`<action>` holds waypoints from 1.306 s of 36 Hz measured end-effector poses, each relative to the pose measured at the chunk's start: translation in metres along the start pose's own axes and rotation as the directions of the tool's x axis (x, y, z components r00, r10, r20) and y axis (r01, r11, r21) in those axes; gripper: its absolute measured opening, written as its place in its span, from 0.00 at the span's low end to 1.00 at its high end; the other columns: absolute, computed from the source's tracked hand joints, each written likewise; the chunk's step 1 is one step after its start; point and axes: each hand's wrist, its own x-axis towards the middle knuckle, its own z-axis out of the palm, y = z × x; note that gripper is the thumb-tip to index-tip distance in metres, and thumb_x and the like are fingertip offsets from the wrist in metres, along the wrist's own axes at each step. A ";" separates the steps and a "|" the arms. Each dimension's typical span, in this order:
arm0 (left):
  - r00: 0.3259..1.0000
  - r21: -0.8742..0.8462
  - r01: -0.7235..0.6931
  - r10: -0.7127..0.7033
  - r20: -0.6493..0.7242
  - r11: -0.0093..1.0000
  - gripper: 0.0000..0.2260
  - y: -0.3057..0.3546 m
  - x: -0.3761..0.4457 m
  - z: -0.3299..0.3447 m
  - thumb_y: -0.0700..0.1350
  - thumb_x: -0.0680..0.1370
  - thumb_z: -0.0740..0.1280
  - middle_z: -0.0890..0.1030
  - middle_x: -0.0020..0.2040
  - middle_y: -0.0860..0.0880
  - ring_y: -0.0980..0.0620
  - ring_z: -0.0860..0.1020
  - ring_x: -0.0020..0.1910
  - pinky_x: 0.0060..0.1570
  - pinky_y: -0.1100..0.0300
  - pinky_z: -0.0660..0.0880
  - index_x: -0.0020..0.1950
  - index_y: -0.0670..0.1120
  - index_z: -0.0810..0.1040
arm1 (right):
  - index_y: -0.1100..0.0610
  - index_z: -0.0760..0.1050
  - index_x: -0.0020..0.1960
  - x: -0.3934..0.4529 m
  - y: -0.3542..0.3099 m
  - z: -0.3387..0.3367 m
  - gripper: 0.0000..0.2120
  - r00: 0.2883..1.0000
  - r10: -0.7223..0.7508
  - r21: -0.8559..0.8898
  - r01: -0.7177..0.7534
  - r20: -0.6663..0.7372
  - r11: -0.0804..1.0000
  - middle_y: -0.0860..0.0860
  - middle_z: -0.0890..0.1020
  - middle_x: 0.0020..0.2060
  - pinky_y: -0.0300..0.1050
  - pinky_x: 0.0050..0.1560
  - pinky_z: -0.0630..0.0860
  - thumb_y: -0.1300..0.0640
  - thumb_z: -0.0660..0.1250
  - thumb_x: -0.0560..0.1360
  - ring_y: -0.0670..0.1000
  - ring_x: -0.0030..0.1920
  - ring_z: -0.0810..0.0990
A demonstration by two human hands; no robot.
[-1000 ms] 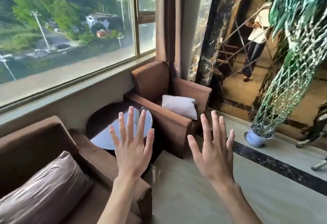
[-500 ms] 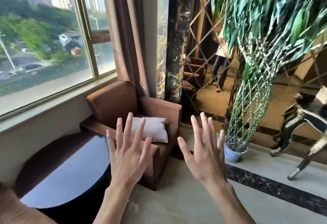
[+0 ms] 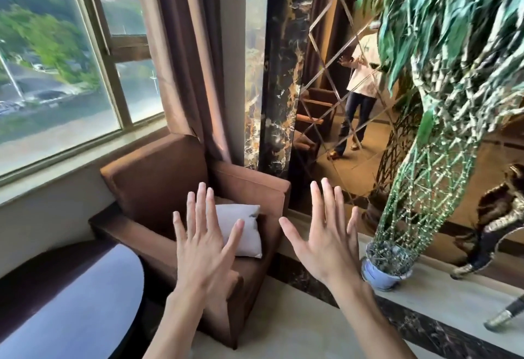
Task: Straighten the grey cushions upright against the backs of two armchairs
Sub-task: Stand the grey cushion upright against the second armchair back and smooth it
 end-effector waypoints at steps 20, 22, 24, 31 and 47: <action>0.932 -0.106 0.291 -0.256 0.258 0.951 0.47 -0.067 0.247 0.158 0.76 0.73 0.49 0.39 0.83 0.55 0.55 0.38 0.82 0.81 0.46 0.42 0.84 0.51 0.42 | 0.47 0.38 0.81 0.278 0.051 0.171 0.54 0.950 0.074 0.101 -0.109 0.304 0.989 0.49 0.47 0.83 0.64 0.80 0.49 0.17 0.43 0.65 0.52 0.82 0.47; 0.915 -0.105 0.334 -0.295 0.276 0.937 0.47 -0.072 0.263 0.178 0.75 0.74 0.53 0.41 0.84 0.54 0.54 0.40 0.82 0.81 0.46 0.45 0.84 0.50 0.44 | 0.47 0.38 0.81 0.302 0.060 0.191 0.54 0.928 0.060 0.148 -0.122 0.368 0.982 0.49 0.47 0.83 0.64 0.80 0.50 0.18 0.47 0.65 0.51 0.82 0.47; 0.896 -0.113 0.383 -0.339 0.286 0.917 0.47 -0.079 0.279 0.198 0.74 0.74 0.55 0.43 0.84 0.53 0.53 0.42 0.83 0.81 0.46 0.47 0.84 0.49 0.46 | 0.47 0.39 0.81 0.328 0.069 0.212 0.54 0.902 0.043 0.187 -0.135 0.429 0.973 0.49 0.48 0.83 0.63 0.80 0.52 0.19 0.52 0.67 0.51 0.82 0.48; 0.730 -0.231 0.662 -0.545 0.411 0.713 0.50 -0.094 0.325 0.256 0.75 0.70 0.63 0.50 0.84 0.52 0.53 0.51 0.82 0.80 0.51 0.54 0.83 0.50 0.50 | 0.50 0.44 0.82 0.408 0.102 0.278 0.60 0.779 0.002 0.264 -0.215 0.627 0.940 0.51 0.53 0.82 0.60 0.76 0.63 0.18 0.57 0.62 0.55 0.81 0.55; 0.280 -0.172 0.960 -0.759 0.587 0.221 0.39 -0.181 0.391 0.366 0.60 0.75 0.71 0.68 0.78 0.44 0.45 0.68 0.76 0.76 0.51 0.65 0.79 0.43 0.63 | 0.60 0.48 0.82 0.482 0.142 0.478 0.69 0.356 0.077 0.151 -0.569 0.931 0.808 0.56 0.60 0.80 0.49 0.73 0.62 0.22 0.69 0.56 0.56 0.79 0.62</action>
